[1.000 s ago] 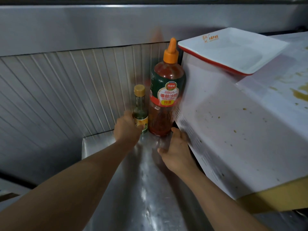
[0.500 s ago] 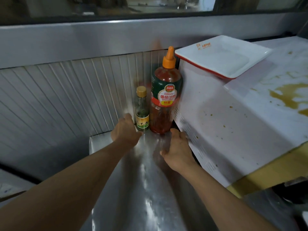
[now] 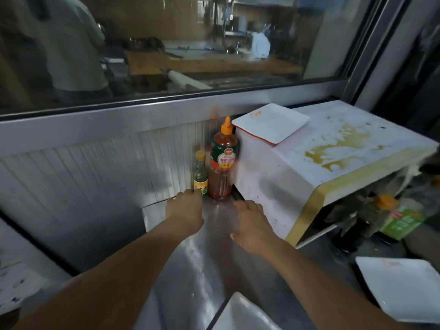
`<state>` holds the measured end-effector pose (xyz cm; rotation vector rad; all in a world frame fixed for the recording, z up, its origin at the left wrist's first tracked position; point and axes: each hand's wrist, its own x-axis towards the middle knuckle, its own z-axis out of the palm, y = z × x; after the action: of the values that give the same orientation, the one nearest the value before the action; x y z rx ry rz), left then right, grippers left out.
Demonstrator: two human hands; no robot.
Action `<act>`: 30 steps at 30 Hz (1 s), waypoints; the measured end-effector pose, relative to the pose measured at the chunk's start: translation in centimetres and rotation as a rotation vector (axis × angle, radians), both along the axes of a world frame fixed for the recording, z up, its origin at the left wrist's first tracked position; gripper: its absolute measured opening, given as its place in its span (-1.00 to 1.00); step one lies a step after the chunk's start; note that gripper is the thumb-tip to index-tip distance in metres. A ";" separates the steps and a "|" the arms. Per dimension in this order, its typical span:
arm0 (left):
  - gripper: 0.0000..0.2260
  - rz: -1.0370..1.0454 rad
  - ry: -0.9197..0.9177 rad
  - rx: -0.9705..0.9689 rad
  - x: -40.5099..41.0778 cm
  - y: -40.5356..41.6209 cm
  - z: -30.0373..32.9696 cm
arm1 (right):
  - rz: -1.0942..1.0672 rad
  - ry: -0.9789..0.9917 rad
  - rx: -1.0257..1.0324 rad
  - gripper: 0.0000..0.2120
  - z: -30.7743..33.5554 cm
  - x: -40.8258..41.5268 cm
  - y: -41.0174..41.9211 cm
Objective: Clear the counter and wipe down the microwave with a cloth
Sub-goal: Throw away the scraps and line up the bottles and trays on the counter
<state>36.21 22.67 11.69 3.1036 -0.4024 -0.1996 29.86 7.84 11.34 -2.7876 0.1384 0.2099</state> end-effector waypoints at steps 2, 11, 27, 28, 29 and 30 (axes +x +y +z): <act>-0.49 -0.029 0.002 -0.004 -1.6 0.0 1.3 | -0.006 -0.005 -0.016 -0.31 1.3 -1.6 0.0; -0.59 -0.178 0.042 -0.134 -8.0 -2.5 5.0 | -0.117 -0.049 -0.036 -0.35 4.9 -9.2 -1.6; -0.45 -0.432 0.178 -0.250 -13.3 -16.3 5.2 | -0.399 -0.099 0.012 -0.33 5.7 -16.4 -15.6; -0.44 -0.430 0.187 -0.249 -13.4 -17.7 5.1 | -0.404 -0.104 0.012 -0.32 5.2 -16.4 -17.1; -0.44 -0.424 0.198 -0.256 -13.6 -19.1 5.0 | -0.413 -0.100 0.015 -0.33 4.7 -16.3 -18.6; -0.44 -0.414 0.211 -0.275 -13.8 -20.6 4.7 | -0.414 -0.101 0.015 -0.34 4.4 -16.4 -20.1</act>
<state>22.44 2.06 16.43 2.6632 -0.9681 -0.4268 13.49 -12.24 15.77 -2.6717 0.6748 -0.0324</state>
